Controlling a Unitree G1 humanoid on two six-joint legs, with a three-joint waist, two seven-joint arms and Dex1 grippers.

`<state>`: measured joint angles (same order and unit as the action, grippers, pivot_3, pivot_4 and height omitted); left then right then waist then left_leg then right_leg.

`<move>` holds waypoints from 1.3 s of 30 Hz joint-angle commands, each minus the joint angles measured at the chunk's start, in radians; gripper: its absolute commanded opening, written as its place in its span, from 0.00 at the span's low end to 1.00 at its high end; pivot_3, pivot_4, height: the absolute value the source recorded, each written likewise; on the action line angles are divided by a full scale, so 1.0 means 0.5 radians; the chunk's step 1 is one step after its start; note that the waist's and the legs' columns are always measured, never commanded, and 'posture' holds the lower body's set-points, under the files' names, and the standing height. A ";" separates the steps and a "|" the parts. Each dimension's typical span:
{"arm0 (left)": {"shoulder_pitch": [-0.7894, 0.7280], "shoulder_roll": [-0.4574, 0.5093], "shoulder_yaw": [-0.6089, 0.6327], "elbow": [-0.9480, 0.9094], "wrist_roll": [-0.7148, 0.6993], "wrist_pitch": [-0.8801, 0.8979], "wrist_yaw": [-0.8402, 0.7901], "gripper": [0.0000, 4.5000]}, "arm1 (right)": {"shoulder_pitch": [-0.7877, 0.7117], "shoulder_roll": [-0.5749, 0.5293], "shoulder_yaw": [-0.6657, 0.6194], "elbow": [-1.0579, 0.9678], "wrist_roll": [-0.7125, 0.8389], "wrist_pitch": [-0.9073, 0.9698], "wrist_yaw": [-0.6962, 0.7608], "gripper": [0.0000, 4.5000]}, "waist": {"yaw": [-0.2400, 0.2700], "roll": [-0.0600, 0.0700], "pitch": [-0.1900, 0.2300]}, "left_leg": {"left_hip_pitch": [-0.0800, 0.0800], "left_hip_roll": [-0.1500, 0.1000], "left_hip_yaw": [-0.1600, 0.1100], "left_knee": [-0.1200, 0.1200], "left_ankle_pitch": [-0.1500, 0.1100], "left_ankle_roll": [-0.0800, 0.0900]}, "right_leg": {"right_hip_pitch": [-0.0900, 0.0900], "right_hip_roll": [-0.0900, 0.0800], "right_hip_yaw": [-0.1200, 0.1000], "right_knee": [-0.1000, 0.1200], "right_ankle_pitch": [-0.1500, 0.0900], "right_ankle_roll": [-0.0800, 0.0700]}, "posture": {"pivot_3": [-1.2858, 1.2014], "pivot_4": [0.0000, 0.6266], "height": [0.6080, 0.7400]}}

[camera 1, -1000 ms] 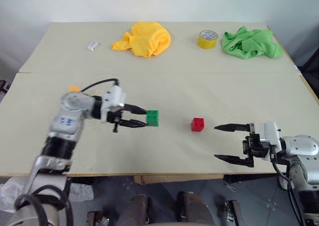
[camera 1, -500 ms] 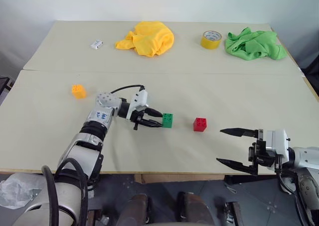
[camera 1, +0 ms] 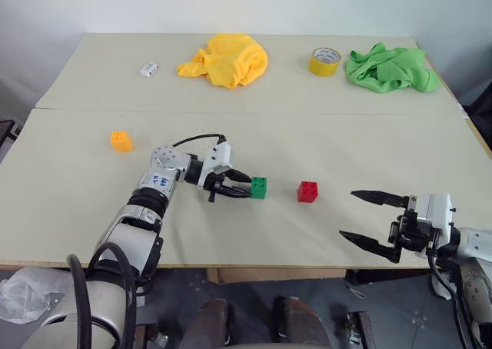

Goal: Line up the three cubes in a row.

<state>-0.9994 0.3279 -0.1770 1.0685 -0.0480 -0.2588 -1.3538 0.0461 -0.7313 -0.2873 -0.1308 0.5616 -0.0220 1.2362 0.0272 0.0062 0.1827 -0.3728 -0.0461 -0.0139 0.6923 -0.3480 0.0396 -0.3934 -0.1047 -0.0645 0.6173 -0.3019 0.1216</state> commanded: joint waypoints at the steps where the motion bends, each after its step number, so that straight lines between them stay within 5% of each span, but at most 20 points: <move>1: -0.030 0.017 0.063 -0.081 -0.050 0.092 -0.049 0.55 | -0.056 0.025 0.006 0.003 0.010 -0.054 0.009 1.00 | 0.000 0.000 0.000 | 0.000 0.000 0.000 0.001 0.000 0.000 | 0.000 0.000 0.000 0.001 0.000 0.000 | 0.52 0.24 1.00; 8: 0.090 0.292 0.236 -0.615 -0.267 0.237 -0.279 0.99 | -0.223 0.057 0.093 -0.032 0.071 0.038 0.008 1.00 | -0.014 0.000 0.000 | -0.001 0.001 -0.001 0.002 0.000 0.000 | -0.002 -0.011 0.001 0.003 0.000 0.000 | 0.52 0.24 1.00; 13: 0.337 0.521 0.512 -1.071 -0.458 0.531 -0.047 0.99 | -0.420 0.101 0.212 -0.045 0.097 0.140 -0.010 1.00 | -0.030 0.001 0.000 | -0.001 0.002 -0.004 0.003 0.000 -0.001 | -0.002 -0.012 0.006 0.004 -0.001 -0.001 | 0.52 0.24 1.00; 17: 0.830 0.652 1.083 -1.406 -0.649 0.756 0.559 0.99 | -0.631 0.104 0.406 -0.039 -0.056 0.142 0.003 1.00 | -0.058 0.001 0.000 | 0.000 0.002 -0.007 0.002 0.000 -0.002 | -0.003 -0.014 0.016 0.005 -0.001 -0.002 | 0.52 0.24 1.00; 23: 1.839 0.490 1.695 -1.762 -0.607 0.607 1.239 0.99 | -0.744 0.274 0.507 -0.134 -0.001 0.182 -0.079 1.00 | -0.066 0.000 0.000 | 0.006 0.003 -0.006 -0.010 -0.002 -0.004 | -0.005 -0.014 0.019 0.006 -0.002 -0.004 | 0.52 0.24 1.00; 31: 2.412 0.145 1.830 -2.275 -0.663 0.619 1.690 0.99 | -0.813 0.374 0.530 -0.015 -0.072 0.072 -0.086 1.00 | 0.022 -0.012 -0.002 | 0.004 -0.006 -0.011 -0.007 -0.003 0.001 | 0.005 -0.023 0.022 -0.015 0.000 -0.003 | 0.52 0.24 1.00; 39: 2.031 0.146 1.531 -2.626 -0.649 1.215 2.208 0.99 | -0.784 0.359 0.577 -0.011 -0.068 0.116 -0.024 1.00 | 0.001 -0.012 -0.003 | 0.005 -0.005 -0.010 -0.012 -0.002 -0.002 | 0.002 -0.020 0.022 -0.010 0.000 -0.003 | 0.52 0.24 1.00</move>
<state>0.0630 0.3755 0.6071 -0.1968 -0.3826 0.2573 -0.3286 -0.3424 -0.5450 0.0026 -0.1118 0.5150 0.0312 1.2170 0.0274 0.0005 0.1814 -0.3704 -0.0486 -0.0189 0.6866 -0.3486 0.0387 -0.3928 -0.1144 -0.0534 0.6129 -0.3020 0.1200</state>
